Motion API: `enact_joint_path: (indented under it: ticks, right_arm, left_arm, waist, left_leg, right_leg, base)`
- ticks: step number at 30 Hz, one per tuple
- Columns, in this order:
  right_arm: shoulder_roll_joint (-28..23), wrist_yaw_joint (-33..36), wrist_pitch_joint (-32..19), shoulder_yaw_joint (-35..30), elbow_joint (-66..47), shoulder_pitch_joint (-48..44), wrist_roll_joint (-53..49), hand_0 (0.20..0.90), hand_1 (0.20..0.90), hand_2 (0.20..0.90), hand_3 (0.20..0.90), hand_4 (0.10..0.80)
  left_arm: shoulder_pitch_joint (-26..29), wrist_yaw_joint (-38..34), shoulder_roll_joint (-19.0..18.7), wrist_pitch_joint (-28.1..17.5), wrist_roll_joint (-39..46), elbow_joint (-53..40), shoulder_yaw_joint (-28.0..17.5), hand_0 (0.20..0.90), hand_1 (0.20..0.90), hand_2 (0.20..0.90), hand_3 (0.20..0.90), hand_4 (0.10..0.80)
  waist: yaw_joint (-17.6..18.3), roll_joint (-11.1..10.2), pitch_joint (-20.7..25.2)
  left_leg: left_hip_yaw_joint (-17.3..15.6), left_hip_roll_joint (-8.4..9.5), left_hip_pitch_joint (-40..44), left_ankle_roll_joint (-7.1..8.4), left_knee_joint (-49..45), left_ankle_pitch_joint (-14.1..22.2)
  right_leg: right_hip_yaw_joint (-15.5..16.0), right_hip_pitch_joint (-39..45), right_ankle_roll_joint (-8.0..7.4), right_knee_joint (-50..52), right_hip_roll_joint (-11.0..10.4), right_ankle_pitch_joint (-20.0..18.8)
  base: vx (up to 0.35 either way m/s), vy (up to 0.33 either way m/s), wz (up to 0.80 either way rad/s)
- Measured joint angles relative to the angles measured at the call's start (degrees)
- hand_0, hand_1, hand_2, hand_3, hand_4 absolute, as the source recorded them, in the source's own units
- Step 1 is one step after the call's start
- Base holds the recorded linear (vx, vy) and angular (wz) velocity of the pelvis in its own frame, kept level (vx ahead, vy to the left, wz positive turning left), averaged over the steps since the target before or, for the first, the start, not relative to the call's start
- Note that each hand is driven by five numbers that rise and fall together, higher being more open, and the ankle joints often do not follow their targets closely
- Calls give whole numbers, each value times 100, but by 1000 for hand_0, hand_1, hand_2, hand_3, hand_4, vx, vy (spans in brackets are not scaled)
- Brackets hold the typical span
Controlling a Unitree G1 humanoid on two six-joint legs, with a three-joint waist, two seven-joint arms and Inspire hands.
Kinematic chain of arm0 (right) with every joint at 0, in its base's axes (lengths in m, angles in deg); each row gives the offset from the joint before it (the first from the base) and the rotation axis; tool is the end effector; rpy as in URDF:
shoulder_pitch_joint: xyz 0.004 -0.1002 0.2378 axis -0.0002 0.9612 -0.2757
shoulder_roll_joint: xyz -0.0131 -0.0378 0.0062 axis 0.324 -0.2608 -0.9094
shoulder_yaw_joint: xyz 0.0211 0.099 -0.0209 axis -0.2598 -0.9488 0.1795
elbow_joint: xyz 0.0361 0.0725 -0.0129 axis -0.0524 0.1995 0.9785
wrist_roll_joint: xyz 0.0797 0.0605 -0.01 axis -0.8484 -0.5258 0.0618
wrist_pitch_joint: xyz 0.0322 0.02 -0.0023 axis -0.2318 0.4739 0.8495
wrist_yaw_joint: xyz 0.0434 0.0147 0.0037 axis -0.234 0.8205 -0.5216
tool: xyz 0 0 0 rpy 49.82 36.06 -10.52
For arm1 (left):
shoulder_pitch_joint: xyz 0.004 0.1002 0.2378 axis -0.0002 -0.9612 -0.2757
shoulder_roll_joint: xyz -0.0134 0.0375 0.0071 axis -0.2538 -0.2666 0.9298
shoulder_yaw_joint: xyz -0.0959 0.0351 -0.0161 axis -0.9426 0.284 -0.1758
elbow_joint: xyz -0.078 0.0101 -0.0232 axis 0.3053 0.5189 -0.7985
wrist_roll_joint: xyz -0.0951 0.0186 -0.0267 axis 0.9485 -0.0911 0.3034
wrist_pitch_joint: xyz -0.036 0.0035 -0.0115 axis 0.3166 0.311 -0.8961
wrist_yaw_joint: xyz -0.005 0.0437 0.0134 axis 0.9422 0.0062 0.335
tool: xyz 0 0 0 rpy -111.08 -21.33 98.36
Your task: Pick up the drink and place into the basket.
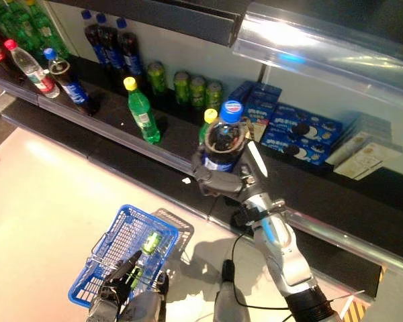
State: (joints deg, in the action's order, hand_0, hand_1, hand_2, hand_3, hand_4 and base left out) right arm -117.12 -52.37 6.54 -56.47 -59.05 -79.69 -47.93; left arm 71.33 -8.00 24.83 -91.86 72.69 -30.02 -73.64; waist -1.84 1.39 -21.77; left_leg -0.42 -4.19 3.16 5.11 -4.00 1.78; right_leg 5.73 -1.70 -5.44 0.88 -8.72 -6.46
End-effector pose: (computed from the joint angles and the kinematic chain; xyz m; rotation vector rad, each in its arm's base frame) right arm 0.2159 -0.1591 0.1105 0.0357 -0.3463 0.4617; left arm 0.1173 0.1802 -0.0935 -0.8485 0.6731 0.6060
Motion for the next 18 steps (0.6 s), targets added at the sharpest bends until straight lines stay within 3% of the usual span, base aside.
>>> enact_joint_path:
  ticks: [8, 13, 18]
  right_arm:
    - [49, -288, 402, 721, -169, -43, -63, 300, 300, 300, 200, 100]
    - [95, -61, 407, 1160, -59, -299, 15, 300, 300, 300, 200, 100]
    - [451, 337, 395, 1343, 425, -687, 130, 300, 300, 300, 200, 100]
  left_arm:
    - [-519, -95, -263, -70, -112, -1320, 443, 300, 300, 300, 200, 100]
    - [-778, -218, -486, -55, -288, -2332, 638, 300, 300, 300, 200, 100]
    - [-872, -140, -805, 20, -285, -3027, 823, 300, 300, 300, 200, 100]
  waist:
    - [-325, -23, 38]
    - [-678, -13, 36]
    - [-1082, -1, 29]
  left_leg:
    - [250, 55, -142, -58, 0, 4]
    - [573, 76, -261, 10, -15, -117]
    - [882, 96, -348, 39, -27, -149]
  right_leg:
    - [226, 48, -13, 3, -76, 32]
    - [545, 73, -15, 21, -105, 98]
    - [841, 98, -9, 180, -145, 257]
  base:
    - [-38, 33, 16]
    - [-24, -9, 32]
    - [-16, -18, 34]
